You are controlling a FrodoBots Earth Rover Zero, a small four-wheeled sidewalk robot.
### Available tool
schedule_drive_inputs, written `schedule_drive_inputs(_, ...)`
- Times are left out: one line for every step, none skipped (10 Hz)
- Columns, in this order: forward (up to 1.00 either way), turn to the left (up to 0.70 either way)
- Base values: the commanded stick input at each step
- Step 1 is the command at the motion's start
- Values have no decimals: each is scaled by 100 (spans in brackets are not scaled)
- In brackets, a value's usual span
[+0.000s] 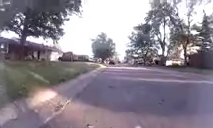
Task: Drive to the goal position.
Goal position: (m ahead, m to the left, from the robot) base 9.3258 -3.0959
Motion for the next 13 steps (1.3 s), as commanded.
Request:
schedule_drive_inputs(100, 0)
schedule_drive_inputs(100, 0)
schedule_drive_inputs(100, 0)
schedule_drive_inputs(100, -1)
schedule_drive_inputs(100, -5)
schedule_drive_inputs(100, -37)
schedule_drive_inputs(100, -23)
schedule_drive_inputs(100, -5)
schedule_drive_inputs(100, 0)
schedule_drive_inputs(100, 0)
schedule_drive_inputs(100, 0)
schedule_drive_inputs(100, 0)
schedule_drive_inputs(100, 0)
